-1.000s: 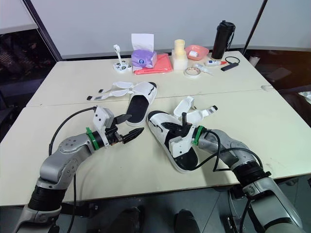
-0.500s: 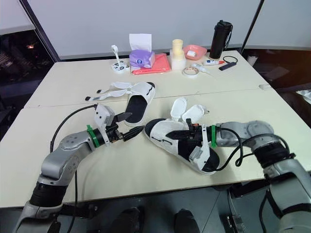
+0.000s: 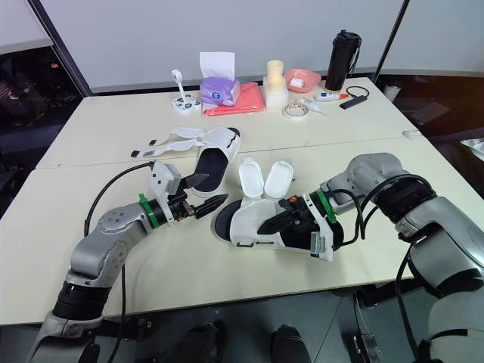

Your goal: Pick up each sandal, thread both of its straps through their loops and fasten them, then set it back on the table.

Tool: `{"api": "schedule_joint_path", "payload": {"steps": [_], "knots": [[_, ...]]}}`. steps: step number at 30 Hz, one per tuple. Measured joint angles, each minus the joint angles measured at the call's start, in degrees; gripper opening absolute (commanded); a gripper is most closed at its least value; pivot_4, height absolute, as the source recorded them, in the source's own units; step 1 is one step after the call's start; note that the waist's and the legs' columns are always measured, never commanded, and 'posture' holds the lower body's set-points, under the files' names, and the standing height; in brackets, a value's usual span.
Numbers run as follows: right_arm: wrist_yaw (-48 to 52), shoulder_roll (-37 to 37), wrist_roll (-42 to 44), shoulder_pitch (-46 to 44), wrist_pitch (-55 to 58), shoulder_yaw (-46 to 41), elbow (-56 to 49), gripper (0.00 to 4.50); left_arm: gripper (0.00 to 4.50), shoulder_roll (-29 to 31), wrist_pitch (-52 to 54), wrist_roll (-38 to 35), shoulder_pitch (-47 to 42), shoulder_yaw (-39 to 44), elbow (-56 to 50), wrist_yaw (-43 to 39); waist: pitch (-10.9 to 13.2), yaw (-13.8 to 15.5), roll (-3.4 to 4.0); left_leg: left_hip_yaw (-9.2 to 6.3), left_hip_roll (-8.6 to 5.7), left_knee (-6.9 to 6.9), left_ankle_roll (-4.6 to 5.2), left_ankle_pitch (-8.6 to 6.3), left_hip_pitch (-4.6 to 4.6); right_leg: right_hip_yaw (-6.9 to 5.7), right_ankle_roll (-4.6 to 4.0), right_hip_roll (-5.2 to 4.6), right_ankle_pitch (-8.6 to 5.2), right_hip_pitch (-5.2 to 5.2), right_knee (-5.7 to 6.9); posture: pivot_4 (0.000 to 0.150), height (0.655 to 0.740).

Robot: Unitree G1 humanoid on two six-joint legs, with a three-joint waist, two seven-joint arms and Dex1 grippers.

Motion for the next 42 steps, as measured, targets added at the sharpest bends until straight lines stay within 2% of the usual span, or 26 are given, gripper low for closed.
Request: {"api": "schedule_joint_path", "payload": {"steps": [3, 6, 13, 22, 25, 28, 32, 36, 42], "knots": [[-3.53, 2.2, -1.58, -1.62, 2.03, 4.92, 5.21, 2.57, 4.5, -0.05, 0.01, 0.0, 0.04, -0.02, -0.14, 0.07, 0.0, 0.04, 0.0, 0.03, 0.0, -0.01, 0.0, 0.0, 0.0, 0.02, 0.0, 0.0, 0.0, 0.0, 0.0, 0.15, 0.74], [-5.49, 2.9, 0.13, -2.82, 2.17, 6.0, 8.49, 3.98, 4.5, -0.06, 0.03, 0.02, 0.05, -0.03, -0.18, 0.11, -0.01, 0.08, -0.01, 0.03, 0.0, -0.01, 0.0, 0.0, 0.01, 0.02, 0.0, 0.0, 0.0, 0.03, 0.0, 0.15, 0.74], [1.42, 2.31, 9.45, -2.35, 1.39, 4.09, 16.28, 3.98, 4.5, -0.25, 0.03, 0.02, 0.02, -0.2, -0.14, 0.07, -0.01, 0.05, -0.01, 0.02, 0.0, -0.01, 0.24, -0.07, 0.13, 0.01, 0.0, 0.0, 0.01, 0.16, 0.0, 0.15, 0.74], [14.59, 2.09, 23.51, 4.79, 1.85, -3.3, 15.99, 3.98, 4.5, -0.42, 0.02, 0.07, -0.19, -0.84, -0.04, -0.27, -0.01, -1.1, -0.01, 0.02, 0.01, 0.0, 0.32, -0.11, 0.16, 0.01, 0.0, 0.0, 0.01, 0.22, 0.01, 0.15, 0.74], [20.54, 2.13, 28.64, 8.33, 2.71, -6.26, 13.42, 3.29, 4.5, -0.41, 0.02, 0.07, -0.51, -0.86, 0.0, -0.31, -0.01, -1.22, -0.01, 0.01, 0.01, 0.0, 0.35, -0.13, 0.2, 0.0, 0.01, 0.0, 0.01, 0.25, 0.01, 0.15, 0.74], [26.85, 2.24, 33.37, 12.75, 3.82, -8.74, 9.8, 1.77, 4.5, -0.4, 0.03, 0.07, -0.61, -0.86, -0.01, -0.31, -0.01, -1.24, -0.01, 0.01, 0.01, 0.0, 0.37, -0.14, 0.2, 0.0, 0.01, 0.0, 0.01, 0.26, 0.01, 0.15, 0.74], [32.34, 2.24, 37.59, 15.86, 6.01, -12.87, 5.71, 0.05, 4.5, -0.37, 0.04, 0.07, -0.62, -0.88, 0.0, -0.37, -0.01, -1.27, -0.02, 0.01, 0.03, 0.03, 0.37, -0.14, 0.28, 0.0, 0.01, 0.01, 0.01, 0.35, 0.01, 0.15, 0.74], [34.79, 2.11, 37.52, 17.85, 7.31, -15.1, 2.36, 0.05, 4.5, -0.36, 0.04, 0.07, -0.73, -0.89, 0.1, -0.52, -0.03, -1.25, -0.05, 0.02, 0.04, 0.03, 0.38, -0.14, 0.39, 0.01, 0.01, 0.02, 0.01, 0.43, 0.01, 0.15, 0.74], [26.85, 1.57, 26.9, 14.92, 5.2, -13.87, -0.24, 0.05, 4.5, -0.41, 0.04, 0.07, -1.56, -1.04, 0.87, -1.01, -0.02, -1.19, -0.04, 0.04, 0.03, 0.02, 0.37, -0.14, 0.37, 0.03, 0.0, 0.02, 0.01, 0.38, 0.02, 0.15, 0.74]]}}
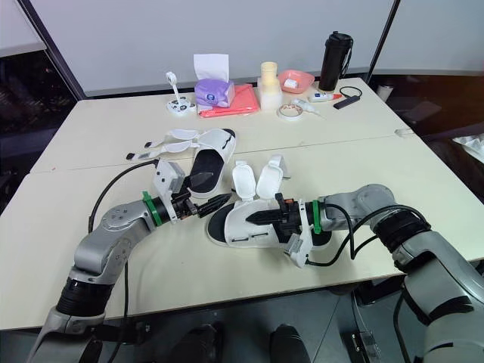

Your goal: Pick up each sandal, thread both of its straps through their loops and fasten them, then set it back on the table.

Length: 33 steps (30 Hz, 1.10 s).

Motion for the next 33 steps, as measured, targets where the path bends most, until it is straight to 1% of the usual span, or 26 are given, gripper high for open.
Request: {"api": "schedule_joint_path", "payload": {"steps": [3, 9, 12, 16, 17, 18, 19, 22, 23, 25, 26, 27, 30, 32, 33], "knots": [[-6.28, -0.3, -6.14, -3.58, -1.47, 2.5, 0.2, 0.05, 4.5, -0.01, 0.0, 0.0, -0.02, 0.0, 0.31, -0.04, 0.01, 0.02, 0.01, 0.01, 0.0, -0.01, -0.01, 0.0, -0.02, 0.01, 0.0, 0.0, 0.0, -0.04, 0.0, 0.15, 0.74], [-21.3, 0.11, -17.82, -11.96, -1.77, 11.79, 3.76, 0.05, 4.5, -0.13, 0.0, 0.0, 0.05, -0.02, 0.26, 0.15, 0.01, 0.01, 0.01, 0.05, -0.01, -0.09, -0.06, 0.03, -0.02, 0.07, -0.01, 0.0, 0.0, -0.11, 0.0, 0.15, 0.74], [-27.12, 0.65, -21.47, -14.23, -0.51, 15.77, 5.69, 0.05, 4.5, -0.24, -0.01, 0.01, 0.09, -0.01, 0.22, 0.36, 0.01, 0.03, 0.01, 0.08, -0.01, -0.13, -0.16, 0.09, -0.02, 0.12, -0.01, 0.0, -0.01, -0.14, 0.0, 0.15, 0.74], [-33.14, 3.57, -24.41, -17.88, 0.78, 21.19, 10.42, 0.05, 4.5, -0.53, -0.01, 0.0, 0.39, -0.11, -0.34, 0.83, 0.01, -0.02, 0.01, 0.11, 0.0, -0.18, -0.25, 0.14, -0.02, 0.14, -0.01, 0.0, -0.01, -0.16, 0.01, 0.15, 0.74], [-33.75, 4.27, -24.34, -18.32, 0.72, 22.05, 12.0, 0.37, 4.5, -0.53, -0.01, 0.0, 0.5, -0.11, -0.42, 0.92, 0.01, -0.03, 0.01, 0.11, 0.0, -0.19, -0.25, 0.15, -0.02, 0.15, -0.01, 0.0, -0.01, -0.16, 0.01, 0.15, 0.74], [-33.91, 4.75, -24.16, -18.4, 0.54, 22.26, 13.19, 0.78, 4.5, -0.53, -0.01, 0.0, 0.54, -0.13, -0.43, 0.99, 0.01, -0.02, 0.01, 0.11, 0.0, -0.19, -0.25, 0.15, -0.02, 0.15, -0.01, 0.0, -0.01, -0.16, 0.01, 0.15, 0.74], [-33.9, 5.07, -23.71, -18.42, 0.17, 22.42, 14.33, 1.03, 4.5, -0.52, 0.0, 0.0, 0.6, -0.14, -0.44, 1.04, 0.01, -0.03, 0.01, 0.12, 0.0, -0.18, -0.25, 0.15, -0.02, 0.15, -0.01, 0.0, -0.01, -0.15, 0.01, 0.15, 0.74], [-31.19, 6.14, -20.87, -18.42, -1.47, 22.49, 18.25, 2.65, 4.5, -0.51, 0.03, 0.0, 0.69, -0.14, -0.81, 1.08, 0.01, -0.03, 0.01, 0.12, 0.0, -0.17, -0.2, 0.12, -0.01, 0.15, -0.01, 0.0, 0.0, -0.12, 0.01, 0.15, 0.74], [-29.65, 6.27, -19.29, -18.39, -2.17, 22.14, 19.33, 3.05, 4.5, -0.5, 0.05, 0.0, 0.71, -0.15, -1.14, 1.07, 0.01, -0.02, 0.01, 0.12, 0.0, -0.16, -0.17, 0.1, -0.02, 0.15, -0.01, 0.0, 0.0, -0.12, 0.01, 0.15, 0.74], [-26.05, 6.22, -15.37, -18.38, -3.84, 20.61, 20.81, 4.1, 4.5, -0.25, 0.08, 0.01, 0.75, -0.31, -1.59, 0.95, 0.01, -0.06, 0.01, 0.12, 0.0, -0.17, -0.05, 0.03, 0.01, 0.15, -0.01, 0.0, 0.0, -0.09, 0.0, 0.15, 0.74], [-23.64, 5.94, -13.0, -18.27, -4.72, 19.42, 21.48, 4.45, 4.5, 0.16, 0.08, 0.04, 0.86, -0.58, -1.8, 0.69, 0.01, -0.07, 0.01, 0.12, 0.0, -0.16, -0.03, 0.02, 0.02, 0.15, -0.01, 0.0, 0.0, -0.08, 0.0, 0.15, 0.74], [-21.54, 5.42, -11.07, -18.13, -5.43, 18.57, 21.79, 4.45, 4.5, 0.61, 0.08, 0.06, 1.17, -0.73, -2.03, 0.43, 0.01, -0.05, 0.01, 0.12, 0.0, -0.16, -0.02, 0.01, 0.05, 0.15, 0.0, 0.0, 0.0, -0.04, 0.0, 0.15, 0.74], [-11.07, 2.51, -2.75, -15.97, -8.4, 14.99, 23.96, 4.45, 4.5, 1.94, 0.08, 0.15, 2.43, -0.9, -2.14, -0.62, 0.01, 0.13, 0.0, 0.11, -0.01, -0.11, 0.03, -0.01, 0.1, 0.14, 0.0, -0.01, 0.0, 0.08, -0.04, 0.15, 0.74], [-3.19, 0.58, 4.45, -14.25, -10.98, 12.76, 26.09, 4.45, 4.5, 2.54, -0.02, 0.16, 2.79, -0.93, -2.12, -1.53, 0.01, 0.09, 0.0, 0.11, -0.01, -0.08, 0.05, -0.03, 0.13, 0.13, 0.0, -0.01, 0.0, 0.15, -0.08, 0.15, 0.74], [2.31, -0.73, 9.41, -13.24, -12.41, 11.73, 27.13, 4.45, 4.5, 2.81, -0.36, 0.16, 2.79, -0.99, -2.13, -2.22, 0.01, 0.05, 0.0, 0.11, -0.01, -0.08, 0.06, -0.03, 0.16, 0.13, 0.0, -0.01, 0.0, 0.2, -0.09, 0.15, 0.74]]}}
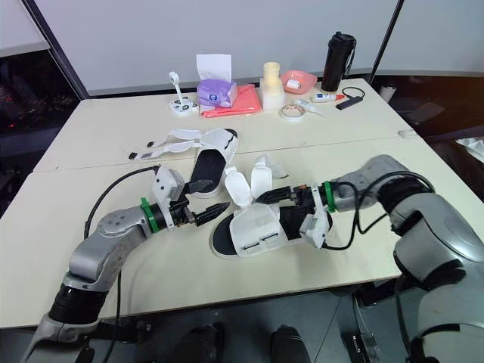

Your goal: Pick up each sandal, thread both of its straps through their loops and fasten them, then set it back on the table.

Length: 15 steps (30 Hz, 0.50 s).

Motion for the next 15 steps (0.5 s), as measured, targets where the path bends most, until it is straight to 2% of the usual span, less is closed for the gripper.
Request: {"api": "schedule_joint_path", "payload": {"steps": [3, 5, 7, 10, 12, 15], "knots": [[15.9, -6.38, 17.21, 5.61, -0.48, -1.19, -2.11, 4.45, 4.5, 0.98, -1.11, -0.07, 0.11, -0.03, 0.15, -2.22, 0.0, 0.07, 0.0, -0.01, 0.02, 0.0, 0.17, -0.11, 0.27, -0.06, 0.01, -0.02, -0.01, 0.41, -0.21, 0.15, 0.74], [26.63, -12.04, 30.21, 11.04, 4.57, -1.42, -9.64, 4.45, 4.5, 1.88, -1.47, -0.17, 0.23, 0.14, 0.28, -3.79, 0.01, 0.01, 0.04, -0.02, 0.03, 0.0, 0.32, -0.21, 0.47, -0.07, 0.03, -0.04, -0.05, 0.71, -0.37, 0.15, 0.74], [39.84, -19.1, 45.39, 18.52, 15.83, -3.01, -22.96, 4.45, 4.5, 2.73, -2.35, -0.2, 0.34, 0.05, 0.66, -5.89, 0.0, -0.03, 0.08, -0.01, 0.05, 0.03, 0.36, -0.24, 0.48, -0.05, 0.04, -0.08, -0.05, 0.73, -0.38, 0.15, 0.74], [52.55, -26.44, 61.79, 27.35, 33.76, -7.33, -39.55, 4.45, 4.5, 4.25, -3.34, -0.27, 2.03, -0.21, 0.81, -9.02, 0.0, -0.01, 0.25, -0.12, 0.17, 0.03, 0.38, -0.26, 0.47, -0.01, 0.04, -0.09, -0.06, 0.67, -0.35, 0.15, 0.74], [57.67, -29.3, 69.26, 31.46, 44.39, -10.9, -47.06, 4.45, 4.5, 5.19, -3.48, -0.27, 2.75, -0.35, 0.9, -10.72, 0.01, -0.03, 0.29, -0.07, 0.32, 0.06, 0.38, -0.26, 0.45, -0.01, -0.01, -0.07, -0.07, 0.63, -0.34, 0.15, 0.74], [60.24, -30.92, 82.06, 37.43, 61.15, -19.26, -57.52, 4.5, 3.59, 6.64, -4.4, -0.32, 4.49, -0.69, 0.7, -13.55, 0.01, 0.02, 0.3, 0.0, 0.42, 0.08, 0.38, -0.27, 0.41, -0.01, -0.16, -0.06, -0.15, 0.58, -0.36, 0.15, 0.74]]}}
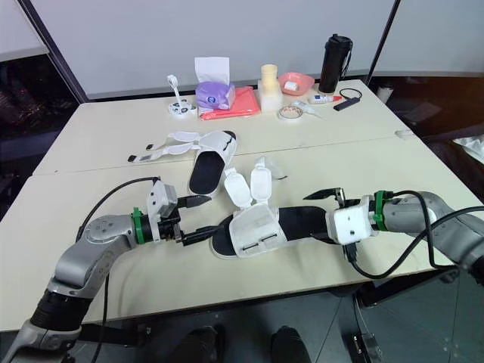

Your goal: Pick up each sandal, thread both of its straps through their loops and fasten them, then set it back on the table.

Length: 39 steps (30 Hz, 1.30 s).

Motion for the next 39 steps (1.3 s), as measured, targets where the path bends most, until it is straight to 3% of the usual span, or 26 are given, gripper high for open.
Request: {"api": "schedule_joint_path", "payload": {"steps": [3, 7, 16, 31, 39], "knots": [[-1.95, 0.01, 11.14, 4.66, 16.23, -9.56, -6.99, 4.5, 1.99, 1.44, -1.7, 0.12, 2.15, -0.71, -0.26, -2.65, 0.0, 0.39, 0.0, 0.01, 0.02, 0.01, 0.01, -0.02, -0.06, 0.0, -0.03, -0.01, -0.02, -0.05, -0.03, 0.15, 0.74], [-6.44, 4.36, 18.59, 8.87, 31.26, -19.46, -12.04, 4.5, 0.07, 1.77, -4.16, 0.86, 3.16, -1.63, -0.28, -4.39, 0.0, 1.68, -0.01, 0.15, 0.05, 0.07, 0.02, -0.03, -0.13, 0.0, -0.04, -0.01, -0.01, -0.1, -0.1, 0.15, 0.74], [-9.73, 14.94, 18.67, 10.64, 47.2, -27.0, -18.22, 4.5, 0.07, -2.46, -5.88, 5.18, 1.84, -7.45, 4.06, -3.38, 0.02, 2.01, -0.05, 0.23, 0.03, 0.13, 0.02, -0.02, -0.22, -0.05, -0.03, 0.01, 0.0, -0.12, -0.13, 0.15, 0.74], [-7.81, 23.84, 12.26, 8.32, 55.87, -29.64, -19.38, 4.5, 0.07, -10.72, -9.79, 10.88, -4.98, -12.34, 13.21, -1.46, 0.03, 1.97, -0.07, 0.17, 0.02, 0.15, 0.02, -0.02, -0.24, -0.19, 0.16, 0.02, 0.1, -0.09, -0.13, 0.15, 0.74], [-5.7, 33.18, 18.71, -2.19, 69.92, -31.58, -10.37, 4.5, 0.07, -14.11, -12.76, 12.23, -5.83, -12.83, 16.96, -0.48, 0.02, 2.05, -0.09, 0.1, -0.01, 0.21, 0.02, -0.02, -0.22, -0.26, 0.17, 0.02, 0.11, 0.02, -0.13, 0.15, 0.74]]}}
